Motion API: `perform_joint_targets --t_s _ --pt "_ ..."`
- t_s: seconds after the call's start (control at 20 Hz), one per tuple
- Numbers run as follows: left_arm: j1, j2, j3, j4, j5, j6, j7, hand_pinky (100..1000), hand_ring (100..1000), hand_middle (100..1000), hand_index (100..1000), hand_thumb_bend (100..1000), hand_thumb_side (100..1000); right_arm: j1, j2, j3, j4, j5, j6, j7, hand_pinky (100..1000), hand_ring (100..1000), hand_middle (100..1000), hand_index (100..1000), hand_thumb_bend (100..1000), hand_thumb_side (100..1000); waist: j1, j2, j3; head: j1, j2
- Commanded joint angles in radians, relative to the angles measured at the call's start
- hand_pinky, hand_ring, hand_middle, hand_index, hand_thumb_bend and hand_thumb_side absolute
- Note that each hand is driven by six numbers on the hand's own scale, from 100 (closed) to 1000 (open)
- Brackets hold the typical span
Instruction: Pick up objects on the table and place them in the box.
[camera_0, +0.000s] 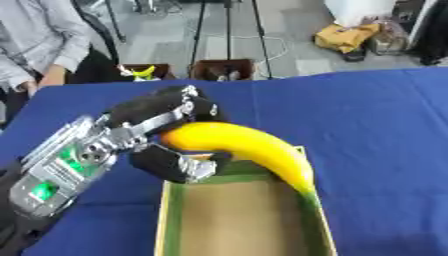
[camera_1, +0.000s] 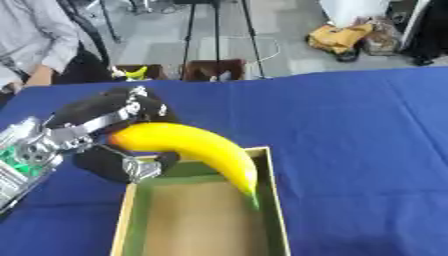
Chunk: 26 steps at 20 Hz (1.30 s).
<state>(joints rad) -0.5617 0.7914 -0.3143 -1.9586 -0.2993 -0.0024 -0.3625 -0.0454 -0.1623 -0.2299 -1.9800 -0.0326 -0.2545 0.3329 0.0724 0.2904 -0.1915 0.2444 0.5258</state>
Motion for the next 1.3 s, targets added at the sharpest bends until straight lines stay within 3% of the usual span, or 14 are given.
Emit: perform_joint_targets --t_s 0.05,0.4,0.9,1.3 --pt "-0.009 0.032 -0.005 -0.004 -0.021 -0.010 -0.030 183 424 338 463 100 503 -0.009 -0.005 -0.002 -0.020 0.008 -0.002 -0.003 702 451 472 611 100 1000 -0.004 -0.012 -0.002 0.003 -0.007" --pt "-0.015 0.038 -0.022 0.006 -0.077 -0.025 -0.165 205 438 350 473 100 505 -0.012 -0.006 0.000 -0.020 0.008 -0.006 -0.005 702 452 473 612 100 1000 -0.005 -0.009 -0.006 0.010 -0.015" --pt "-0.015 0.048 -0.054 0.048 -0.170 -0.037 -0.263 233 457 369 506 100 512 -0.015 -0.004 0.002 -0.020 0.008 -0.007 -0.006 703 452 473 612 100 1000 -0.004 -0.004 -0.015 0.020 -0.027" --pt "-0.042 0.039 -0.072 0.054 -0.272 -0.078 -0.336 310 512 425 554 100 524 -0.014 0.000 0.004 -0.020 0.013 -0.008 -0.008 703 452 473 611 100 1000 -0.005 -0.002 -0.020 0.029 -0.030"
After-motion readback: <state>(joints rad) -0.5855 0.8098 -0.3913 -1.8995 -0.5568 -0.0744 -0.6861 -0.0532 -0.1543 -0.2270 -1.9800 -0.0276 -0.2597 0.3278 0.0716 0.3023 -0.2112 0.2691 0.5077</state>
